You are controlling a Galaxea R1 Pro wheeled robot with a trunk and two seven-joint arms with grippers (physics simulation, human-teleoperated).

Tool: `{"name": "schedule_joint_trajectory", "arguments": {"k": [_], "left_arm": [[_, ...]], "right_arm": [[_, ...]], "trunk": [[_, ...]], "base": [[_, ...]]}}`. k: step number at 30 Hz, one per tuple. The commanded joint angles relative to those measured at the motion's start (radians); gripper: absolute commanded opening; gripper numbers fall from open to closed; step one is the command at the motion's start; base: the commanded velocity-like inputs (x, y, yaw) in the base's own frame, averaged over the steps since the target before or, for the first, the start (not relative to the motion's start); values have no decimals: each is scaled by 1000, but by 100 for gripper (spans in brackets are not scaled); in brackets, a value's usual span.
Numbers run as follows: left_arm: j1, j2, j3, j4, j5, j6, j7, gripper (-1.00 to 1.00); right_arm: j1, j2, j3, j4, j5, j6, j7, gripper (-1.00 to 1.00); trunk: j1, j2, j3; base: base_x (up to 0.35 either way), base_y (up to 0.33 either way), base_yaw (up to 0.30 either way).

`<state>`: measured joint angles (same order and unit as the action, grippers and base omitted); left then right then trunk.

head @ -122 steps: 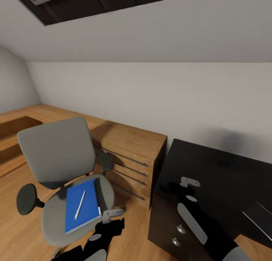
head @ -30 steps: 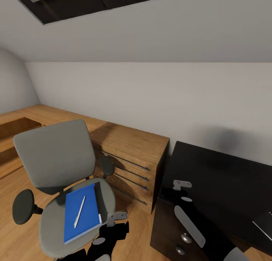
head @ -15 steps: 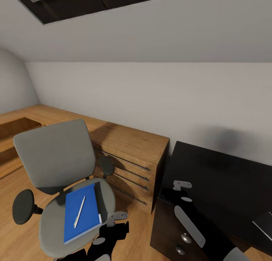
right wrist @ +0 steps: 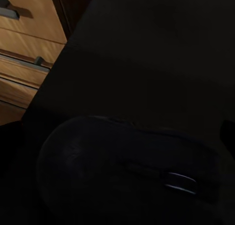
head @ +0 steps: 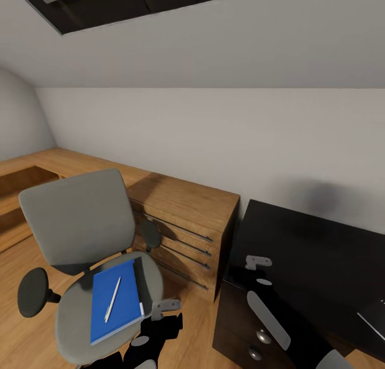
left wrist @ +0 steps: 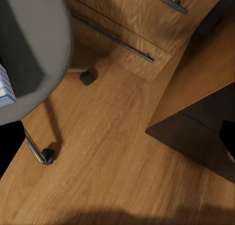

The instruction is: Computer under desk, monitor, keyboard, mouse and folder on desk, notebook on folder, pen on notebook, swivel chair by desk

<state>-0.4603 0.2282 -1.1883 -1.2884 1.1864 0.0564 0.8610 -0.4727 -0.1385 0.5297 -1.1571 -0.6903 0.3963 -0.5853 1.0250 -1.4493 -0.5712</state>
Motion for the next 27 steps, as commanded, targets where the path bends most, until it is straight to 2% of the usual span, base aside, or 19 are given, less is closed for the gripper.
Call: {"name": "schedule_joint_trajectory", "arguments": {"k": [1,27], "left_arm": [[-1,1,-2,-2,1,5,6,100],[-1,0,-4,-2,1,5,6,100]], "right_arm": [[-1,-1,4,0,-6,2,-8,100],[-1,-1,4,23,-8,9,-7,100]], "trunk": [[0,-1,-1],[0,-1,-1]], "base": [[0,0,0],[0,0,0]]}}
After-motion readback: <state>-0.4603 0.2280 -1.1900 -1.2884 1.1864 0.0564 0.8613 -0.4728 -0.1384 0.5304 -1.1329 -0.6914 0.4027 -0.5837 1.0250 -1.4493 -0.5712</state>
